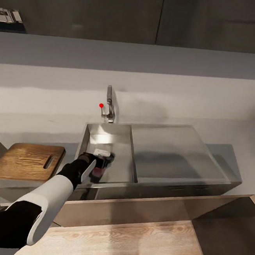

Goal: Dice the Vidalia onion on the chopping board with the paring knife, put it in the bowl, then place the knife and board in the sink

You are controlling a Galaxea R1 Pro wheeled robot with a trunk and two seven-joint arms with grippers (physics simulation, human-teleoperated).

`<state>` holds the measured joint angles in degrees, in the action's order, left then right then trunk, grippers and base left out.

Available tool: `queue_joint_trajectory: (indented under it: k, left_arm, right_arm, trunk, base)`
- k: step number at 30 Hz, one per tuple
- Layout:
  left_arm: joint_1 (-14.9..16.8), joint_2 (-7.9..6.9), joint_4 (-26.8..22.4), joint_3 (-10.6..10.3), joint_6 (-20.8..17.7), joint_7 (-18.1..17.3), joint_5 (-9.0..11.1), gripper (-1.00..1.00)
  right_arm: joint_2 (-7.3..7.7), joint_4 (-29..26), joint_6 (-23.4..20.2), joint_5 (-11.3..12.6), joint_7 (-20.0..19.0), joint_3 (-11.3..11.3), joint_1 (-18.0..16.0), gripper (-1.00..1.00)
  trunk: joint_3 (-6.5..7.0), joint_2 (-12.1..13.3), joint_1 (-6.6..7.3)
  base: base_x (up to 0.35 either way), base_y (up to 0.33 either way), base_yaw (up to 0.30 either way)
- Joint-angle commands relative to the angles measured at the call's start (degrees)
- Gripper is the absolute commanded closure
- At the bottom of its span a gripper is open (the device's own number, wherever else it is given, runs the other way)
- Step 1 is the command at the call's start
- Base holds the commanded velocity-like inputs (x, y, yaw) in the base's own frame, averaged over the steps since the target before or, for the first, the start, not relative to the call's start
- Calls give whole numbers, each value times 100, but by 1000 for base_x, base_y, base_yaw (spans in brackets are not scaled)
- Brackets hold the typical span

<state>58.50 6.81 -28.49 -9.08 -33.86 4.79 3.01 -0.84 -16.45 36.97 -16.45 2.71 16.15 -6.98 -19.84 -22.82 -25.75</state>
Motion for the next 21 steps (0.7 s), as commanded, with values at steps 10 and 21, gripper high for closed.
queue_joint_trajectory:
  k: [10, 21]
  left_arm:
    - [-40, -48, 68, -33, 50, 33, 41, -100]
    - [-98, -99, 105, -32, 90, 44, 39, -100]
  right_arm:
    - [-45, -4, 16, -95, 21, 11, -3, -100]
    - [-29, -19, 19, -79, 35, 26, -4, -100]
  trunk:
    - [-12, -10, -3]
    - [-12, -10, -3]
  base:
    - [0, 0, 0]
    - [0, 0, 0]
